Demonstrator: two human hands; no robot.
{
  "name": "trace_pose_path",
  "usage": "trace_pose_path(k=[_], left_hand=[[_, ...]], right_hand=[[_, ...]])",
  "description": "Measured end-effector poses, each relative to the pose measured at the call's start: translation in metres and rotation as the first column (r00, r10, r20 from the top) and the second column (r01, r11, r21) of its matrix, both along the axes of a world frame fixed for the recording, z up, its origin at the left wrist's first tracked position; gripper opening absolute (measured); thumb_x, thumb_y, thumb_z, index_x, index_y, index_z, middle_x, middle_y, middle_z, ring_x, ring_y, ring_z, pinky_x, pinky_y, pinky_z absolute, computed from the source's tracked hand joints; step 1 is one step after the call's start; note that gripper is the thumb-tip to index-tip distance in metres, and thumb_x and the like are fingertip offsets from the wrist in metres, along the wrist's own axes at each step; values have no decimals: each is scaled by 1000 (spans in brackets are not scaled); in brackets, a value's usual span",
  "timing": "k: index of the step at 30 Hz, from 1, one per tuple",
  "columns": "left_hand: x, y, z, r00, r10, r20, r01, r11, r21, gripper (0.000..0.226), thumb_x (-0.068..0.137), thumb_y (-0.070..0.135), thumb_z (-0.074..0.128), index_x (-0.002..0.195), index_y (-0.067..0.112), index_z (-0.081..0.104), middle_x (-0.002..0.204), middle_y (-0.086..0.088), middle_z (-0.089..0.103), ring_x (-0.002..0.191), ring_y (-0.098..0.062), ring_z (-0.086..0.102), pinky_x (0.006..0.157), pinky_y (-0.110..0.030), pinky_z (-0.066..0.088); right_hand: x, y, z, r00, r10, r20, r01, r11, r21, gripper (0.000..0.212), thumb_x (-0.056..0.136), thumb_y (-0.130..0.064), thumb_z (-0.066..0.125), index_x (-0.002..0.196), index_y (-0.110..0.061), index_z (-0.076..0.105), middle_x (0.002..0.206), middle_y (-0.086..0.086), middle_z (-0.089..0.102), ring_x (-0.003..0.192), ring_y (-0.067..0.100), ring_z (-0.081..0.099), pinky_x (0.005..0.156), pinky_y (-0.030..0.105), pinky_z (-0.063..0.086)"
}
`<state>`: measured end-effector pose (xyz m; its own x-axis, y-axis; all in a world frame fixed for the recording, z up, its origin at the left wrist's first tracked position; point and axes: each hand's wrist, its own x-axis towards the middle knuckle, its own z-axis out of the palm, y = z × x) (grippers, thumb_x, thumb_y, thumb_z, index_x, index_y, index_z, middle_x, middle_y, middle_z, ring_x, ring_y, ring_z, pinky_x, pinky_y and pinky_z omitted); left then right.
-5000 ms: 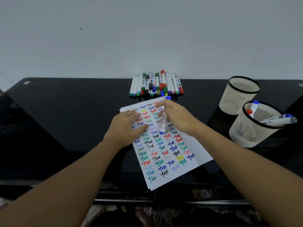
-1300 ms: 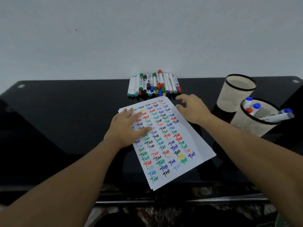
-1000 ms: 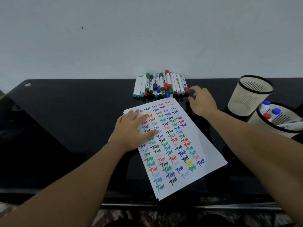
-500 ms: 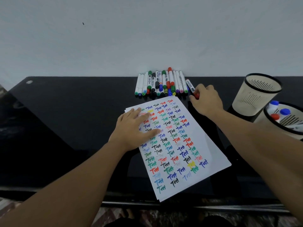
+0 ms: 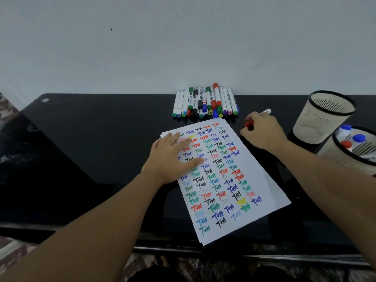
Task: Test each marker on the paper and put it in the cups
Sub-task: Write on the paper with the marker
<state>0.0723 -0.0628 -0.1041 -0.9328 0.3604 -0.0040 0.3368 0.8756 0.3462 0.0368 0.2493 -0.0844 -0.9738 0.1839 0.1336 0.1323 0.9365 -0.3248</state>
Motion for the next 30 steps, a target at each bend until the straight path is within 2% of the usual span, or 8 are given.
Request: trace_pose_path(k=[4,7,10,12,15,20,25,30], left_hand=[[1,0,1,1000,2,-4,-2,1000,15,92,79,92,40,155,40,36,168,4,19,156,-16,6,126,-45,2],[3,1,2,1000,4,-11,-4,1000,20,92,79,91,41,155,40,36,168,4,19,156,-17,6,126,-45,2],[3,1,2,1000,4,-15,-3,1000,19,92,79,91,40,155,39,36,168,4,20,156,-17,6,126,-45,2],[3,1,2,1000,3,-29,-2,1000,23,92,79,90,41,155,39,36,168,3,21,156,-18,7,126,-45,2],[3,0,1,999,0,-49,2,999,47,94,78,92,40,155,38,36,167,3,23,155,-18,10,126,-45,3],[2,-2,-3,993,-3,-121,14,996,92,96,76,92,35,155,37,37,161,3,33,150,-17,23,124,-43,12],[2,-2,-6,978,-1,-207,30,990,138,85,85,83,46,151,31,43,148,6,47,138,-14,36,119,-45,28],[2,-2,-7,967,-5,-256,45,988,149,78,90,73,53,154,31,40,141,6,50,131,-12,38,112,-37,30]], right_hand=[[9,9,3,1000,23,14,-25,995,101,37,101,-11,57,137,-17,62,129,14,56,116,32,55,94,42,53],[16,15,8,999,21,-47,-8,965,262,27,104,-26,59,130,-26,65,126,11,50,118,32,46,96,46,47],[22,14,12,991,96,-93,-54,922,383,26,104,-37,59,126,-23,60,125,12,52,115,33,49,95,47,44],[26,8,17,981,148,-124,-96,930,355,31,109,-37,49,133,-18,52,117,14,59,100,32,57,78,42,48],[32,-10,25,972,205,-116,-172,955,240,39,112,-43,32,141,-20,42,96,5,59,74,18,55,57,33,39],[38,-44,29,961,275,-15,-272,957,99,43,113,-40,30,151,-21,37,120,1,55,82,12,56,64,30,43],[50,-68,28,917,398,14,-397,914,78,31,113,-36,32,140,-22,40,110,2,59,74,17,59,64,39,52],[56,-84,31,891,447,82,-454,870,190,43,112,-49,27,142,-29,50,123,-4,66,103,18,64,79,41,56]])
